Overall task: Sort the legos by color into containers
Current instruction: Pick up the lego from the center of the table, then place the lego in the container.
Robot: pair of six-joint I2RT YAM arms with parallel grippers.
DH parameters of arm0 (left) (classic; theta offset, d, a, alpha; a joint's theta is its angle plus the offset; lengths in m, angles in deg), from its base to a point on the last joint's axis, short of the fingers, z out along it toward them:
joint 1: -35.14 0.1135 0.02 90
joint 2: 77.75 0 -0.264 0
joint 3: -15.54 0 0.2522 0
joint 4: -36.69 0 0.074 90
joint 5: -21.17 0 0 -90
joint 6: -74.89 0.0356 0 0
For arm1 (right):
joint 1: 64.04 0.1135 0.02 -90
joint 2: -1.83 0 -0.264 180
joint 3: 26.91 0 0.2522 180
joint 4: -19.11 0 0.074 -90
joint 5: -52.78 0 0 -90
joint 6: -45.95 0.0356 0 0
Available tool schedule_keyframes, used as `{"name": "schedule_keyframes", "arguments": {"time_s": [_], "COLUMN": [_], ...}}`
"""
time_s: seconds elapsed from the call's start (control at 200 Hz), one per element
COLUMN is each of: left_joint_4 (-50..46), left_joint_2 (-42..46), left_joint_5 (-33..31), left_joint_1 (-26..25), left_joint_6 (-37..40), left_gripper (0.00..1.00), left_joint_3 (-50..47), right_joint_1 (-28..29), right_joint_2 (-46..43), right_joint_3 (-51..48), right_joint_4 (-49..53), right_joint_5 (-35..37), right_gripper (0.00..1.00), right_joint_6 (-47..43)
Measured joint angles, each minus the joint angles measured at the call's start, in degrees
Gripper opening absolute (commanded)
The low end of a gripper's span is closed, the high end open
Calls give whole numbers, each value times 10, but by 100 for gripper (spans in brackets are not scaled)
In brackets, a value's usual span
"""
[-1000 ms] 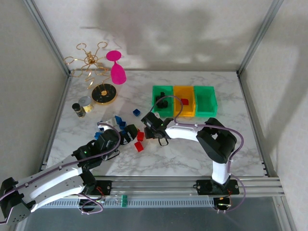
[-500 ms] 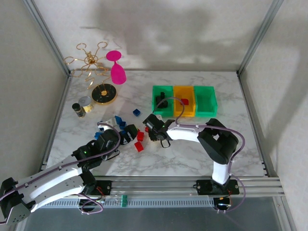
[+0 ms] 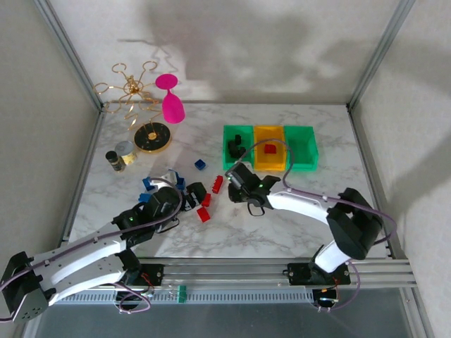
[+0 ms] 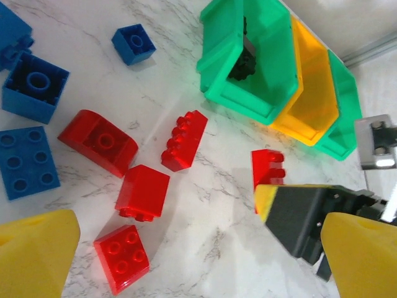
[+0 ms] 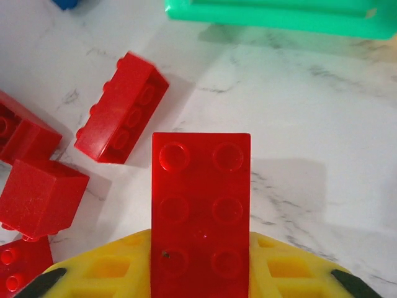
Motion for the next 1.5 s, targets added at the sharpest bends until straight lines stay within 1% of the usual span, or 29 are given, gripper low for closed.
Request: {"name": "schedule_keyframes", "arguments": {"time_s": [0.185, 0.396, 0.636, 0.796, 0.906, 0.986, 1.111, 1.166, 1.322, 1.497], "left_joint_4": [30, 61, 79, 91, 93, 95, 96, 96, 96, 95], "left_joint_2": [-40, -84, -137, -162, -173, -178, -181, -181, -183, -182], "left_joint_5": [10, 16, 16, 17, 18, 21, 23, 23, 23, 25], "left_joint_1": [0, 0, 2, 11, 16, 18, 21, 22, 22, 23], "left_joint_6": [10, 18, 33, 42, 46, 50, 52, 52, 52, 52], "left_gripper": [100, 100, 100, 100, 100, 100, 100, 99, 100, 100], "left_joint_3": [27, 51, 88, 107, 115, 120, 123, 124, 124, 130], "right_joint_1": [-70, -158, -221, -260, -277, -284, -289, -290, -290, -289], "right_joint_2": [-42, -40, 44, 139, 188, 214, 235, 237, 236, 207], "right_joint_3": [-2, 18, 123, 202, 239, 261, 283, 286, 286, 274], "right_joint_4": [7, 13, -5, -10, -9, -7, -3, -2, 1, 4], "right_joint_5": [-1, -5, -6, -6, 0, 0, 0, 0, -1, -7], "right_gripper": [23, 23, 25, 26, 28, 31, 41, 44, 49, 51], "right_joint_6": [-11, -48, -94, -118, -132, -139, -146, -152, -158, -158]}}
